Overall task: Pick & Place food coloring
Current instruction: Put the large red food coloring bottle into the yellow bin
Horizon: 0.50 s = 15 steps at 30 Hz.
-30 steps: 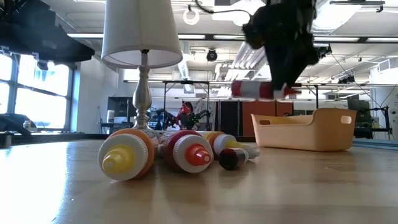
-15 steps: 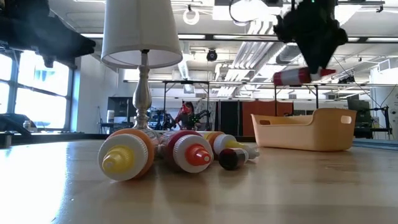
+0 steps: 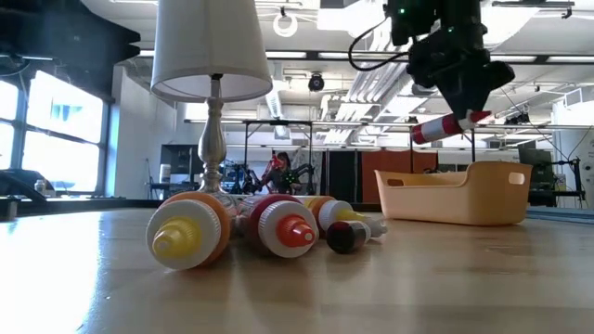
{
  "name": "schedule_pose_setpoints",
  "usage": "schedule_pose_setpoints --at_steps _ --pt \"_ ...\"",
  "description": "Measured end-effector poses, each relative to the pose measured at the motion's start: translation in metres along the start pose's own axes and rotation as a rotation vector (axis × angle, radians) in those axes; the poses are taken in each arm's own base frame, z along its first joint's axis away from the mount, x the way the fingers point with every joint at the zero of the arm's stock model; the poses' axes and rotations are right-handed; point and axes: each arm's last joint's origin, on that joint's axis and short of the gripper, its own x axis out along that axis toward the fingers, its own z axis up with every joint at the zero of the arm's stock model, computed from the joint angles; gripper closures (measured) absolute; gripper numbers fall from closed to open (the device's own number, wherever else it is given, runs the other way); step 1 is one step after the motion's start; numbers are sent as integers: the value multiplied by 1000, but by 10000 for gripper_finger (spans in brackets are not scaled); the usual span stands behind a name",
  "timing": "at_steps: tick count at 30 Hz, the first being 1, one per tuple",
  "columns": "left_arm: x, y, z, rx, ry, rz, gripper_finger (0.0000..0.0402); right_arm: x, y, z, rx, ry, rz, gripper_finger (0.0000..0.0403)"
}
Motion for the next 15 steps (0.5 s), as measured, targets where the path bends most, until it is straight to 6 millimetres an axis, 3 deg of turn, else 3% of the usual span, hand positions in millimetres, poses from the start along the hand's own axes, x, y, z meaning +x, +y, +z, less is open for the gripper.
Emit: schedule_pose_setpoints --at_steps 12,15 --pt "0 -1 -3 33 17 -5 246 -1 -24 26 360 60 142 291" --pt "0 -1 -5 49 27 -7 246 -1 -26 32 377 53 189 291"
